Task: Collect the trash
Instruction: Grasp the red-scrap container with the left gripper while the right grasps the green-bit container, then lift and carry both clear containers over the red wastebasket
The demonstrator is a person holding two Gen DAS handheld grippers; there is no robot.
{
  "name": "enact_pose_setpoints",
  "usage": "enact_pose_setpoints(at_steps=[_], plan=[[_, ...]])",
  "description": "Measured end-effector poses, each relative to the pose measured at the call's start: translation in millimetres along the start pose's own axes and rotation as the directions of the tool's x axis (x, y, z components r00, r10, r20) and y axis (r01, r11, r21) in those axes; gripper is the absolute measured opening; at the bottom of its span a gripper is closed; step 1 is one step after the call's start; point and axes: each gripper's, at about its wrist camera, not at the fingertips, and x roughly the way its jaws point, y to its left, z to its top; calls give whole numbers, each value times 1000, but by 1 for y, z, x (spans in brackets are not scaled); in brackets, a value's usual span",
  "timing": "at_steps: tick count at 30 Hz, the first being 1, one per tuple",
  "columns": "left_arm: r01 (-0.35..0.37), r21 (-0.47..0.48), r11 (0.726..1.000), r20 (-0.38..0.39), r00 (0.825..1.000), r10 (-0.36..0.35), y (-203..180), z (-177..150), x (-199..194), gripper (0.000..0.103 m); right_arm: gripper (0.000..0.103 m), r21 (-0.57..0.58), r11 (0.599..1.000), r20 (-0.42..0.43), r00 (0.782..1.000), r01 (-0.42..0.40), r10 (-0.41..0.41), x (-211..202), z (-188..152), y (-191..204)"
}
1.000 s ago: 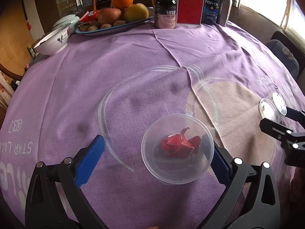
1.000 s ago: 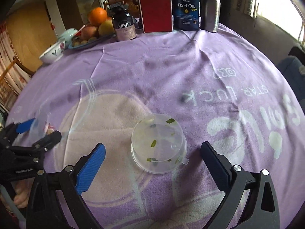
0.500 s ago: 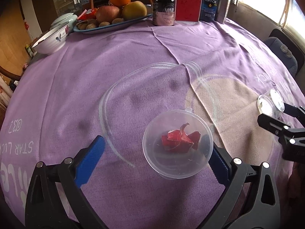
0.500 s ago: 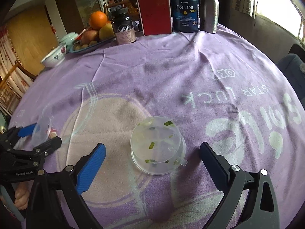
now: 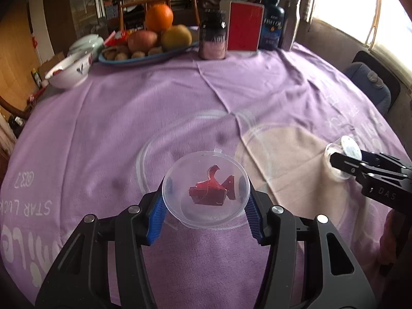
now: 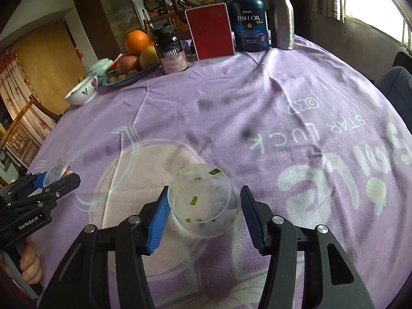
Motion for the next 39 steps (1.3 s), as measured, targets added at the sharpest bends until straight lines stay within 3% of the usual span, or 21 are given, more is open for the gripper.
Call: enact_pose_setpoints(at_steps=[5, 12, 16, 22, 29, 39], plan=[[-15, 44, 999, 68, 998, 12, -10, 2, -17, 54, 55, 0, 1000, 26, 1000, -10, 10, -6, 0, 1], [3, 53, 999, 50, 999, -6, -13, -1, -14, 54, 55, 33, 999, 146, 989, -21, 15, -33, -3, -6], [3, 43, 999, 63, 998, -6, -9, 0, -21, 54, 55, 113, 991, 205, 977, -75, 51, -63, -13, -13], [14, 40, 999, 141, 990, -19, -11, -1, -51, 54, 54, 128, 991, 302, 953, -24, -16, -127, -45, -10], [21, 135, 991, 231, 972, -52, -40, -16, -83, 54, 54, 164, 986, 354, 931, 30, -88, -172, -84, -19], [112, 158, 981, 239, 960, -148, -82, -44, -106, 54, 54, 205, 974, 389, 905, 97, -172, -221, -126, -42]])
